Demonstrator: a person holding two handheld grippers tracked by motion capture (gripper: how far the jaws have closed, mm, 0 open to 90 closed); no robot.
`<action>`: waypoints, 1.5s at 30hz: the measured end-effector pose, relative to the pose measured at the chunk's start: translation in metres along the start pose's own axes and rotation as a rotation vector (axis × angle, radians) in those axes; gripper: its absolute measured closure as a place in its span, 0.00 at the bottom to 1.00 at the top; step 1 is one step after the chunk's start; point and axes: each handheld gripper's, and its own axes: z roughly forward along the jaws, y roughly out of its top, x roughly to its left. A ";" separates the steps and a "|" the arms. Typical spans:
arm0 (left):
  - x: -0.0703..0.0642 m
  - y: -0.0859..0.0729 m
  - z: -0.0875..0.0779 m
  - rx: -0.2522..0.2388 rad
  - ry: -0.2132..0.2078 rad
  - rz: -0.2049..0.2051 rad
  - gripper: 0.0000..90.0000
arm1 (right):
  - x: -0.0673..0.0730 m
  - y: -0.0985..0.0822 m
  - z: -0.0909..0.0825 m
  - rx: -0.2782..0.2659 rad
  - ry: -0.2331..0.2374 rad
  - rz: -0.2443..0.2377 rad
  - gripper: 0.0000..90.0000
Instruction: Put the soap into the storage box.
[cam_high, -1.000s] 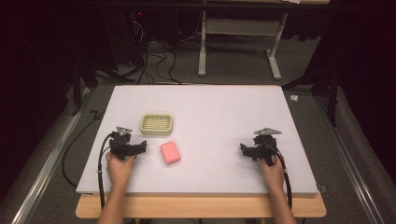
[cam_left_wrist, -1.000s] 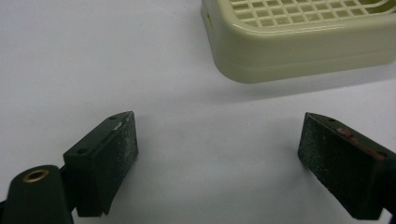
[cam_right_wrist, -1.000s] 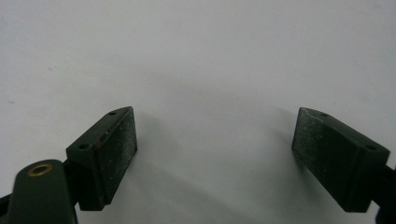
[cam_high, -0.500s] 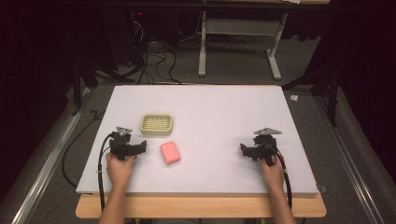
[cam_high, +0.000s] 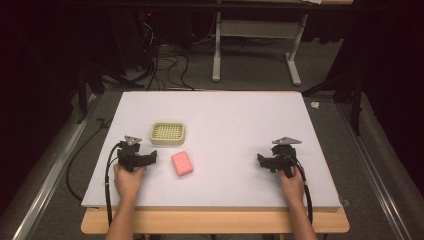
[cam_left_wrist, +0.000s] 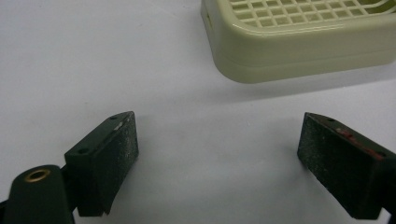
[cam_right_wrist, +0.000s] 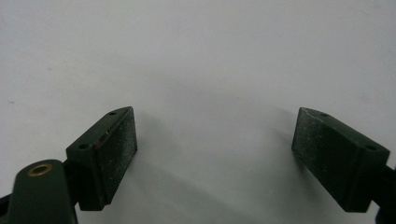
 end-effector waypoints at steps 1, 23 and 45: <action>0.000 0.000 0.000 0.001 -0.001 0.000 0.15 | 0.000 0.000 0.000 0.000 0.000 0.000 0.16; -0.010 0.004 -0.018 -0.012 -0.096 0.021 0.09 | 0.000 0.000 0.000 0.001 0.000 0.001 0.16; -0.037 0.005 -0.045 -0.072 -0.212 0.103 0.06 | 0.000 0.000 0.000 0.000 0.000 0.001 0.16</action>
